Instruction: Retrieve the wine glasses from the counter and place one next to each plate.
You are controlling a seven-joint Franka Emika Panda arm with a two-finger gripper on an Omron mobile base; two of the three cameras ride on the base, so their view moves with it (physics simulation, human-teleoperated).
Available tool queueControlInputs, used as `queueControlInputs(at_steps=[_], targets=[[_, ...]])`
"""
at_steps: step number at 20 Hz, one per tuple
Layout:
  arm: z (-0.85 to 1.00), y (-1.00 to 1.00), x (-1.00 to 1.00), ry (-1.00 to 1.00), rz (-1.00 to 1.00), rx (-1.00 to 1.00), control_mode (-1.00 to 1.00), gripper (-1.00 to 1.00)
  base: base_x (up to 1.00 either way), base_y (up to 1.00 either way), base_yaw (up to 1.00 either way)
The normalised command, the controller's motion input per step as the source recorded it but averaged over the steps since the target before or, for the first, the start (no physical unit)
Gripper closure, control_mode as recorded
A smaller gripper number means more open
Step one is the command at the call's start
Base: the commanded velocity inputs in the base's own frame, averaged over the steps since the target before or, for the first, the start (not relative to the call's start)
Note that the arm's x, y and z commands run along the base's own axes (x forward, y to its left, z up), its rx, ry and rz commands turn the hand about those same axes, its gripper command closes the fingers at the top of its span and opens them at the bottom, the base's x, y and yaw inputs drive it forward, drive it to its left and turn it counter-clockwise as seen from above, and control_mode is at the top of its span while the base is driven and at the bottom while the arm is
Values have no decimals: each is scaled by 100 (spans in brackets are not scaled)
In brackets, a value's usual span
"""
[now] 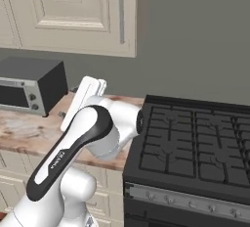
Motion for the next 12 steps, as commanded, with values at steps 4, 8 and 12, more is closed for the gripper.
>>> queueControlInputs(at_steps=[4, 8, 12], targets=[[0, 0, 0, 0, 0, 0, 100, -100, 0, -4, 14], [0, 0, 0, 0, 0, 0, 100, -100, 2, 0, 4], [-1, 0, 0, 0, 0, 0, -100, -100, 0, 0, 0]])
